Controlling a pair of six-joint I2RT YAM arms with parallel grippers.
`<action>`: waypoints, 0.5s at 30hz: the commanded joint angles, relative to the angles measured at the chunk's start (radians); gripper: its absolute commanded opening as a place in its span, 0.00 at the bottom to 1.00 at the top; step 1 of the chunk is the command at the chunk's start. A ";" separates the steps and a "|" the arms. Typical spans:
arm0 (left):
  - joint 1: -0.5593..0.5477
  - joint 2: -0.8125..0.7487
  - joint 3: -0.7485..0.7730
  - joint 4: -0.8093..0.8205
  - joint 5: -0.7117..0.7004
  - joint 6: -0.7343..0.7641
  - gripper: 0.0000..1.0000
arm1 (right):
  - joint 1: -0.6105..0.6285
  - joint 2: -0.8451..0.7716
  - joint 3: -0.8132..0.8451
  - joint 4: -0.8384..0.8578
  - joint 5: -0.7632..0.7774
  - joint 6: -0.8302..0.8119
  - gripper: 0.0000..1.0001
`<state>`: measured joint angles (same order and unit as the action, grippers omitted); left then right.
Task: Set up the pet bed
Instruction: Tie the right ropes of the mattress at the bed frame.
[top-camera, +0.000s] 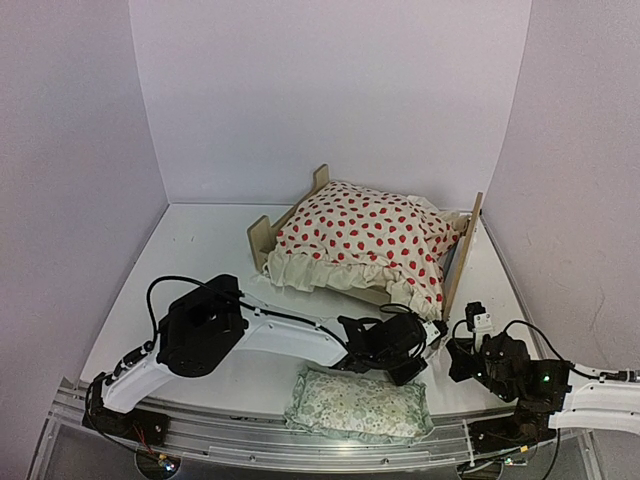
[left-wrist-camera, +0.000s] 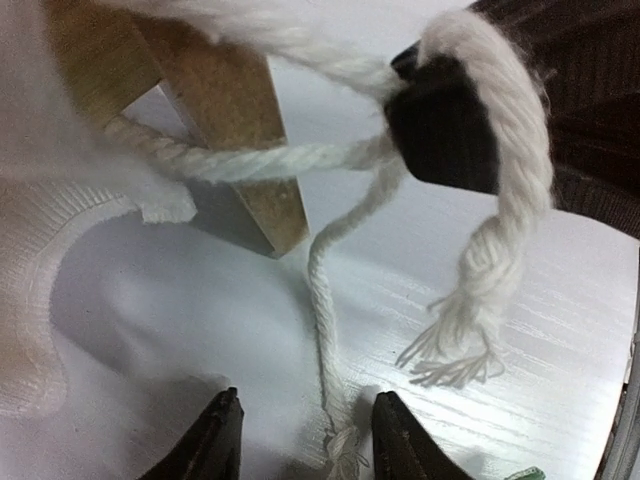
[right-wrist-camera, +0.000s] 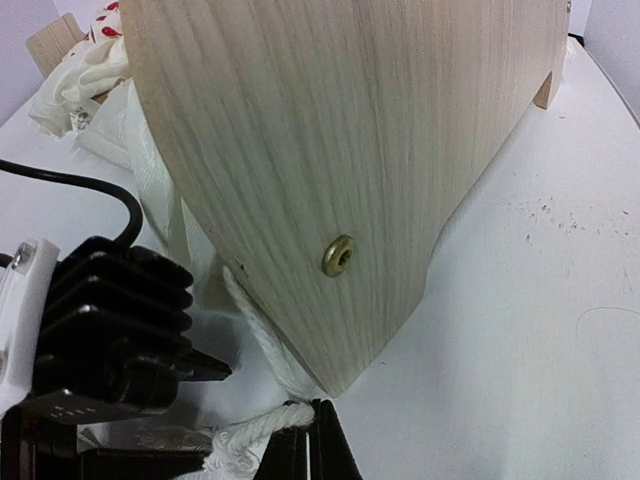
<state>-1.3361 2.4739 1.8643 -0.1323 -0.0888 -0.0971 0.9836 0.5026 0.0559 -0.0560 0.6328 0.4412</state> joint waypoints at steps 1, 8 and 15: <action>0.000 0.003 0.023 -0.160 0.015 0.029 0.37 | -0.007 -0.179 0.031 -0.054 0.022 -0.010 0.00; -0.006 0.030 0.033 -0.152 0.001 0.043 0.21 | -0.008 -0.171 0.030 -0.054 0.035 -0.008 0.00; -0.007 -0.018 -0.060 -0.053 -0.033 0.055 0.00 | -0.008 -0.139 0.039 -0.054 0.029 0.003 0.00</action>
<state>-1.3340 2.4733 1.8780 -0.1694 -0.1217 -0.0512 0.9836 0.5030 0.0584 -0.0614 0.6418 0.4417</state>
